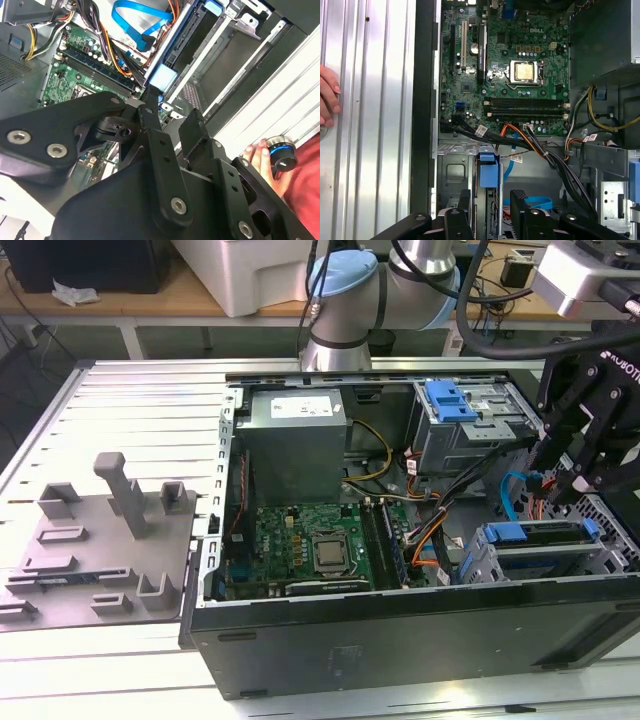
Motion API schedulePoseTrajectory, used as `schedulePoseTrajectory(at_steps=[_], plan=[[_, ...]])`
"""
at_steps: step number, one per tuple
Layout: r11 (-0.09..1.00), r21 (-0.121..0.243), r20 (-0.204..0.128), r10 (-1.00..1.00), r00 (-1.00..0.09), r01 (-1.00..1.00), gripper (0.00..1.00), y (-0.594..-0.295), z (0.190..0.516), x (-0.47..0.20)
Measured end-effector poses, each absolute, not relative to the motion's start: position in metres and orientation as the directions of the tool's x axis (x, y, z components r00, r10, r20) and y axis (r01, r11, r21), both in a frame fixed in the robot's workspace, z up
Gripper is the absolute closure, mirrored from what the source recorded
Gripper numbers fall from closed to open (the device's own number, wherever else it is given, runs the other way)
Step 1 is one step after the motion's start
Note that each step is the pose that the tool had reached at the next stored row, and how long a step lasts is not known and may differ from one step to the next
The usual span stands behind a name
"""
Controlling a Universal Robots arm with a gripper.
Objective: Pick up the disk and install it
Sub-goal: 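Insert the first disk wire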
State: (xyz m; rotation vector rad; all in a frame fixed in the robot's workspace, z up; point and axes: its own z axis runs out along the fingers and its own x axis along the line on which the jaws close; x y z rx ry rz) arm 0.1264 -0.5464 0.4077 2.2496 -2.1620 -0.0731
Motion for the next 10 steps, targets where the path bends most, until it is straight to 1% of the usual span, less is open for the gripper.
schedulePoseTrajectory(at_steps=[10], plan=[[-0.04, 0.047, -0.019, -0.999, 0.039, -0.998, 0.56, -0.5464, 0.4076, 0.1264]])
